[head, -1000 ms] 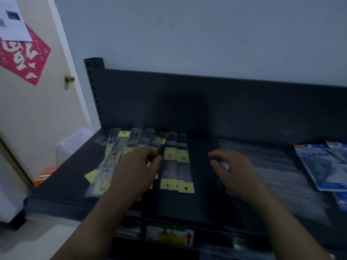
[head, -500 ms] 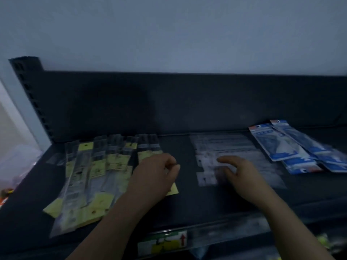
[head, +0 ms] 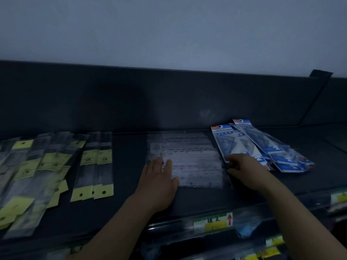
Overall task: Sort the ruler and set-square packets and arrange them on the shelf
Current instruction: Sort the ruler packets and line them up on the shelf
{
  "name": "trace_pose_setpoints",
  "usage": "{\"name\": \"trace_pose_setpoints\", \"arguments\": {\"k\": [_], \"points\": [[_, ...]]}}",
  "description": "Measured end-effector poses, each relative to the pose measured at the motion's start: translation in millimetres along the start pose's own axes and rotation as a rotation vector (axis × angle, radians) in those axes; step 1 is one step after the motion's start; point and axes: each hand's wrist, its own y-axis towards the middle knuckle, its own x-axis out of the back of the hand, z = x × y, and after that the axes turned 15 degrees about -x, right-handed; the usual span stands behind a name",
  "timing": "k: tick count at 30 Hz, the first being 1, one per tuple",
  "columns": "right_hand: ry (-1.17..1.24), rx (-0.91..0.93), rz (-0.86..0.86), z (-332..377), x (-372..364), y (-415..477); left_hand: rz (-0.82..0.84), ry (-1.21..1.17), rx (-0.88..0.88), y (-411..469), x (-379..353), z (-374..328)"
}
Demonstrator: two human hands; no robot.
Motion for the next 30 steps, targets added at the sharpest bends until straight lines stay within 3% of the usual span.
{"name": "trace_pose_setpoints", "arguments": {"k": [8,12,15,18,21,25,30], "points": [[0.013,0.033,0.088,-3.4,4.2,6.3,0.027,0.028,0.026,-3.5,0.4,-0.3],[0.097,0.033,-0.056,-3.0,9.1,3.1,0.005,0.008,0.028,-2.0,-0.5,2.7],[0.468,-0.024,-0.222,-2.7,17.6,6.4,-0.012,-0.005,0.024,-3.7,0.9,3.6],[1.069,-0.073,-0.120,5.9,34.2,8.8,-0.026,-0.037,0.040,-5.0,6.6,0.6],[1.288,0.002,-0.053,17.5,50.1,7.6,-0.234,-0.048,-0.001,-0.6,26.7,-10.5],[1.273,0.117,-0.009,40.4,68.0,0.9,-0.444,-0.327,-0.206,17.5,73.8,-48.2],[1.256,0.291,0.098,69.6,85.2,-18.8,-0.682,-0.645,-0.287,32.5,106.8,-73.8]]}}
